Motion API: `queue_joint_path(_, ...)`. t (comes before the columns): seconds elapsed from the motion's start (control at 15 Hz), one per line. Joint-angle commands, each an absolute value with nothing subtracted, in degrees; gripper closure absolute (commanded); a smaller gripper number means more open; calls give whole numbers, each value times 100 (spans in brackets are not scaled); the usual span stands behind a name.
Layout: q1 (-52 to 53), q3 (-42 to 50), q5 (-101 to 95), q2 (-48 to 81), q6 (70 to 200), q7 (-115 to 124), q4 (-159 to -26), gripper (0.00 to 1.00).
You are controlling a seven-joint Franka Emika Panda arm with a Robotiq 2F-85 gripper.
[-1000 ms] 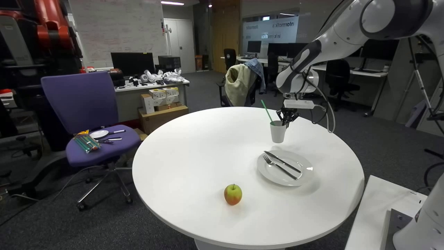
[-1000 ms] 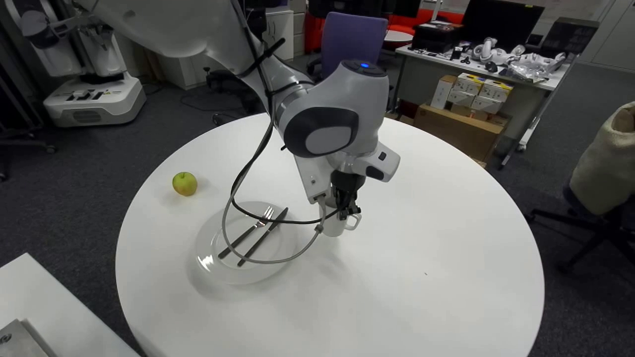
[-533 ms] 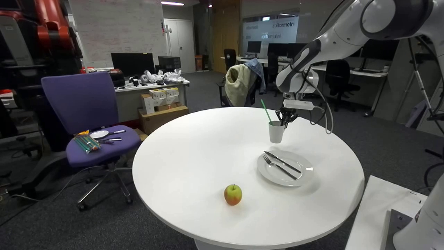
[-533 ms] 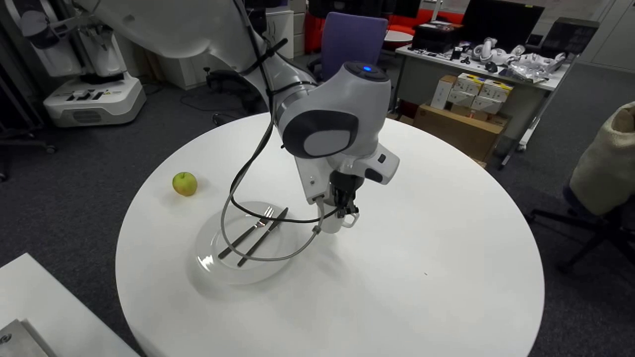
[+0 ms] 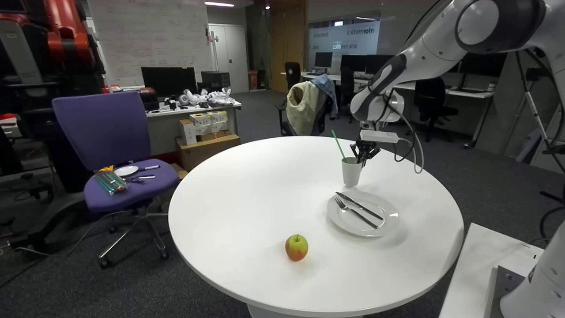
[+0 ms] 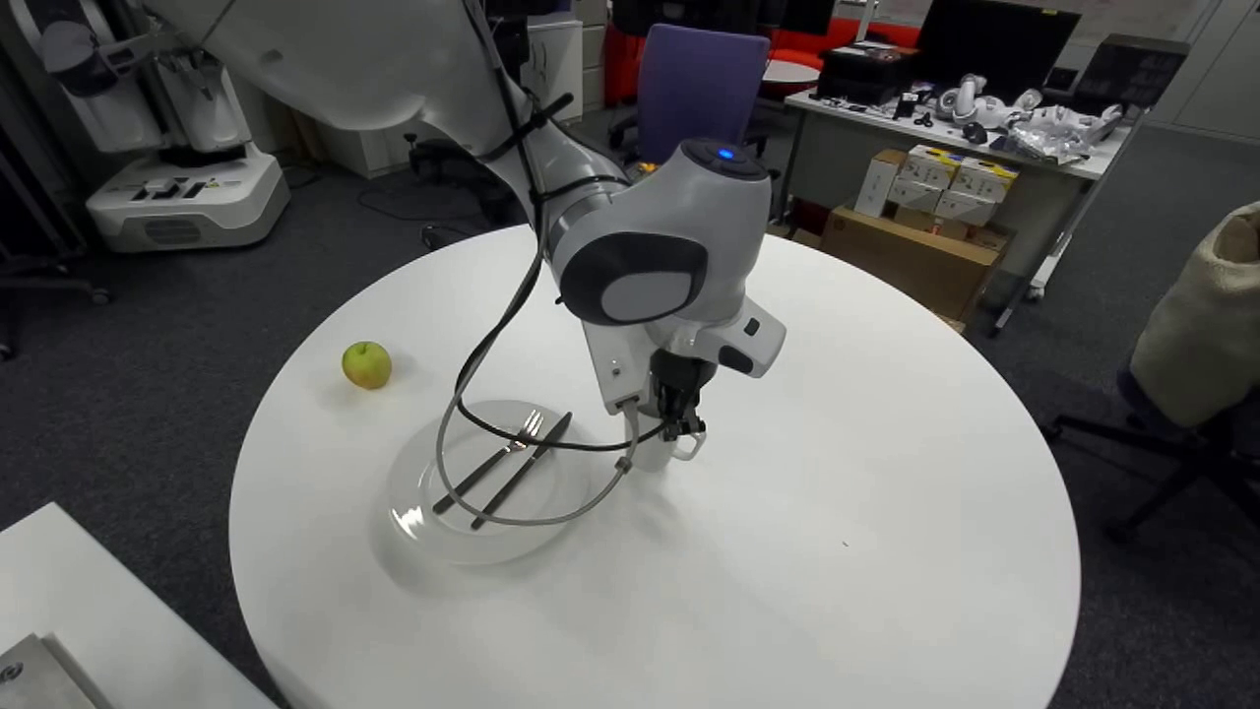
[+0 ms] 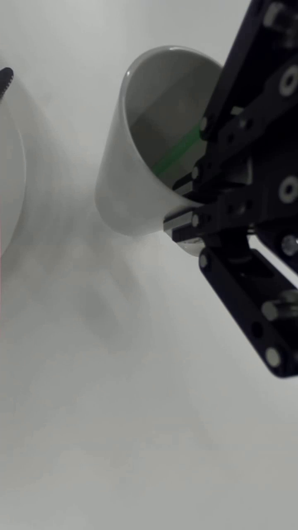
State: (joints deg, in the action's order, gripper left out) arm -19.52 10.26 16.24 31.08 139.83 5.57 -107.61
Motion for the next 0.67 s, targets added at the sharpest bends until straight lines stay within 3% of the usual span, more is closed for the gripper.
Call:
queue_joint_path(0.0, -2049, 936, 1733, 3086, 13981, 371, -10667, 98)
queue_joint_path(0.6, -2019, 944, 1691, 3121, 13997, 392, -10667, 98)
